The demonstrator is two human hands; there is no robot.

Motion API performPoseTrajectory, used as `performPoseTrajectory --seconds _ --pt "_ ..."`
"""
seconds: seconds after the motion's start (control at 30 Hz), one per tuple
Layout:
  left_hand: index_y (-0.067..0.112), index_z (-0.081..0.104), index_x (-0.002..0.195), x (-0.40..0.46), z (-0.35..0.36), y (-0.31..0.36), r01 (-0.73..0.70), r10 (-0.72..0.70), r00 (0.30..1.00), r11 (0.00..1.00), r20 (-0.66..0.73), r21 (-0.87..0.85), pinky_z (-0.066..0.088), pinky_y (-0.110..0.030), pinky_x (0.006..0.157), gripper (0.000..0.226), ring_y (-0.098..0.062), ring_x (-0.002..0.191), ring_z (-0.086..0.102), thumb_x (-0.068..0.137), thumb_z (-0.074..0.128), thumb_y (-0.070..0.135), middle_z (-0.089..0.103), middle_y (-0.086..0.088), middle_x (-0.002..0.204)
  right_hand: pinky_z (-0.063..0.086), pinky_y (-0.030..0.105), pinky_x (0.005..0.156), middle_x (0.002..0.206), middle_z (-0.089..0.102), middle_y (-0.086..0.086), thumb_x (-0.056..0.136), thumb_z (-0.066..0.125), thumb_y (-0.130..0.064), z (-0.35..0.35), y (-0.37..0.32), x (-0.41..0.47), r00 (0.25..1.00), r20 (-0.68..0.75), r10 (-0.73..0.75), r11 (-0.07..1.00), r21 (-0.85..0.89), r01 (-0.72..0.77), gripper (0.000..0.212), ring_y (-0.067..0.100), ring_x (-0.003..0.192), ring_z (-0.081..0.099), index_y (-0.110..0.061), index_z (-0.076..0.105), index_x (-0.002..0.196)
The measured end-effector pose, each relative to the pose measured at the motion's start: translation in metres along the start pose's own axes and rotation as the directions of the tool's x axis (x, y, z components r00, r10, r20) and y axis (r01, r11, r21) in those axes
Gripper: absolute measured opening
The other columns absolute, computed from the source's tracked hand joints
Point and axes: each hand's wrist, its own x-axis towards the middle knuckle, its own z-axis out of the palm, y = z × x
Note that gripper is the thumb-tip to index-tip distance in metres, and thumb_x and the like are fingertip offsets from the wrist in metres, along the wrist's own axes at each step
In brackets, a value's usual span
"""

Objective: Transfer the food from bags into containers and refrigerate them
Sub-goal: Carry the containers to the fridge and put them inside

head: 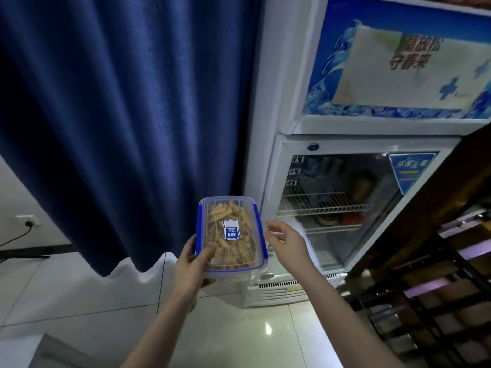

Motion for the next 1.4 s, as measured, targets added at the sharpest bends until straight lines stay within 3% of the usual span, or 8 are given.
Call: performPoseTrajectory --seconds 0.13,0.3,0.4,0.63,0.87,1.03,1.3,1.4 --pt "0.031 0.046 0.138 0.045 0.004 0.011 0.003 -0.003 1.000 1.000 0.006 0.007 0.059 -0.049 0.076 0.055 -0.028 0.094 0.071 0.088 0.068 0.027 0.069 -0.004 0.112 0.043 0.030 0.089 0.117 0.062 0.002 0.093 0.055 -0.027 0.000 -0.020 0.072 0.968 0.070 -0.241 0.833 -0.497 0.243 0.032 0.020 0.111 0.056 -0.016 0.062 0.121" --pt "0.030 0.044 0.141 0.088 0.005 0.021 0.009 -0.009 1.000 1.000 0.023 0.016 0.059 -0.047 0.078 0.060 -0.026 0.095 0.071 0.087 0.069 0.027 0.069 -0.002 0.112 0.046 0.037 0.090 0.095 0.067 0.012 0.075 0.069 -0.019 0.001 -0.041 0.147 0.866 0.291 -0.406 0.241 -0.881 0.408 0.025 0.031 0.095 0.059 -0.007 0.071 0.096" --pt "0.030 0.047 0.138 0.102 0.007 0.026 0.014 -0.014 1.000 1.000 0.026 0.011 0.058 -0.038 0.068 0.055 -0.023 0.093 0.071 0.088 0.068 0.024 0.070 -0.001 0.109 0.050 0.034 0.085 0.074 0.066 0.008 0.058 0.074 -0.015 0.001 -0.052 0.175 0.843 0.385 -0.375 -0.094 -0.921 0.379 0.016 0.028 0.078 0.061 -0.010 0.072 0.073" --pt "0.030 0.044 0.139 0.120 0.008 0.028 0.046 -0.048 0.998 0.998 0.046 0.033 0.058 -0.035 0.067 0.056 -0.024 0.094 0.072 0.088 0.067 0.025 0.070 -0.002 0.111 0.008 0.047 0.119 0.133 0.048 0.015 0.096 0.041 -0.024 0.002 -0.053 0.195 0.882 0.436 -0.178 -0.455 -0.832 0.319 0.039 0.035 0.129 0.035 -0.007 0.057 0.127" --pt "0.032 0.048 0.135 0.103 0.005 0.024 0.025 -0.027 0.999 0.998 0.027 0.059 0.059 -0.042 0.070 0.051 -0.027 0.094 0.071 0.089 0.066 0.022 0.069 -0.004 0.110 0.018 0.041 0.116 0.124 0.054 0.015 0.092 0.042 -0.016 -0.003 -0.049 0.184 0.864 0.452 -0.222 -0.340 -0.866 0.366 0.032 0.032 0.121 0.041 -0.007 0.065 0.114" --pt "0.030 0.045 0.139 0.063 0.001 0.011 0.013 -0.015 1.000 0.997 0.019 0.082 0.058 -0.037 0.064 0.054 -0.028 0.091 0.072 0.089 0.066 0.023 0.071 -0.007 0.111 0.033 0.038 0.092 0.073 0.061 0.009 0.061 0.072 -0.010 -0.023 -0.028 0.131 0.783 0.464 -0.413 -0.230 -0.886 0.404 0.004 0.029 0.079 0.056 -0.008 0.070 0.064" --pt "0.029 0.044 0.142 -0.036 0.030 -0.024 0.028 -0.029 0.999 0.998 0.016 0.065 0.052 -0.031 0.057 0.058 -0.021 0.083 0.070 0.088 0.067 0.022 0.071 -0.001 0.102 0.047 0.038 0.089 0.079 0.067 0.007 0.067 0.066 -0.007 -0.091 0.019 -0.020 0.744 0.360 -0.563 0.006 -0.898 0.439 0.014 0.026 0.080 0.060 -0.008 0.070 0.080" --pt "0.030 0.044 0.142 -0.067 0.048 -0.041 0.039 -0.043 0.998 0.997 0.053 0.065 0.051 -0.033 0.060 0.060 -0.021 0.086 0.069 0.087 0.068 0.024 0.070 0.001 0.100 0.046 0.042 0.094 0.108 0.068 0.012 0.076 0.064 -0.007 -0.124 0.033 -0.079 0.669 0.171 -0.723 0.143 -0.911 0.388 0.025 0.029 0.101 0.060 -0.009 0.069 0.101"
